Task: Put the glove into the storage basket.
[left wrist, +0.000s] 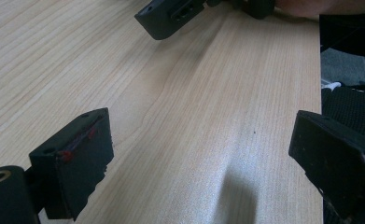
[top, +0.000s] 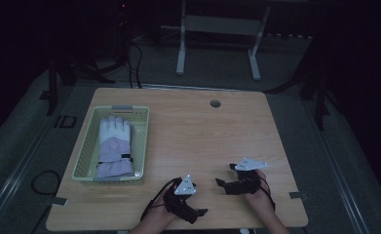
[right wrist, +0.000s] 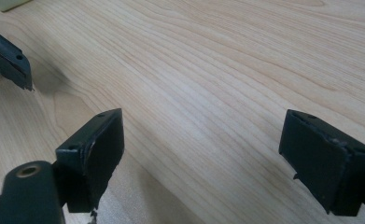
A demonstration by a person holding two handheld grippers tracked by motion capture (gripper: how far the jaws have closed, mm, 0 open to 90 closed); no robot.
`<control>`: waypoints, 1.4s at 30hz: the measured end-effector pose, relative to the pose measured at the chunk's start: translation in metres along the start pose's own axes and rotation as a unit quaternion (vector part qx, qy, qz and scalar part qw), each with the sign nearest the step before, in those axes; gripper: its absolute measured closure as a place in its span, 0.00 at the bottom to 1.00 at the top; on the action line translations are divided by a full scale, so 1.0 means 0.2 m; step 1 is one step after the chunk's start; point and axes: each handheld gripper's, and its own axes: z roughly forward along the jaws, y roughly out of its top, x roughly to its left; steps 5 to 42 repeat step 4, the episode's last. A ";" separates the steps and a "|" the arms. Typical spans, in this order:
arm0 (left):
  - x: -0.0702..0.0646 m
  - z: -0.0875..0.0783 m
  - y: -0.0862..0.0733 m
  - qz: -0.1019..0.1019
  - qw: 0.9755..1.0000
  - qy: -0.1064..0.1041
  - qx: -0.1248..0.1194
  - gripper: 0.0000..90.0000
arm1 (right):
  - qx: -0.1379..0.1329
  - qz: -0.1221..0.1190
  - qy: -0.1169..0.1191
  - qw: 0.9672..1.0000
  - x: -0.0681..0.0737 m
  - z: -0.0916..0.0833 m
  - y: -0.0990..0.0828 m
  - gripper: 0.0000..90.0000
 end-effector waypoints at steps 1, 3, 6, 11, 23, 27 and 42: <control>0.00 0.00 0.00 0.000 1.000 0.001 0.000 0.07 | 0.000 0.001 0.000 1.000 0.00 0.00 0.00 0.16; 0.00 0.00 0.00 0.000 1.000 0.002 0.000 0.07 | 0.001 0.003 0.001 1.000 0.00 0.00 0.00 0.16; 0.00 0.00 0.00 0.000 1.000 0.001 -0.001 0.07 | 0.001 0.004 0.001 1.000 0.00 0.00 0.00 0.16; 0.00 0.00 0.00 0.000 1.000 0.001 -0.001 0.07 | 0.001 0.004 0.001 1.000 0.00 0.00 0.00 0.16; 0.00 0.00 0.00 0.000 1.000 0.001 -0.001 0.07 | 0.001 0.004 0.001 1.000 0.00 0.00 0.00 0.16; 0.00 0.00 0.00 0.000 1.000 0.001 -0.001 0.07 | 0.001 0.004 0.001 1.000 0.00 0.00 0.00 0.16; 0.00 0.00 0.00 0.000 1.000 0.001 -0.001 0.07 | 0.001 0.004 0.001 1.000 0.00 0.00 0.00 0.16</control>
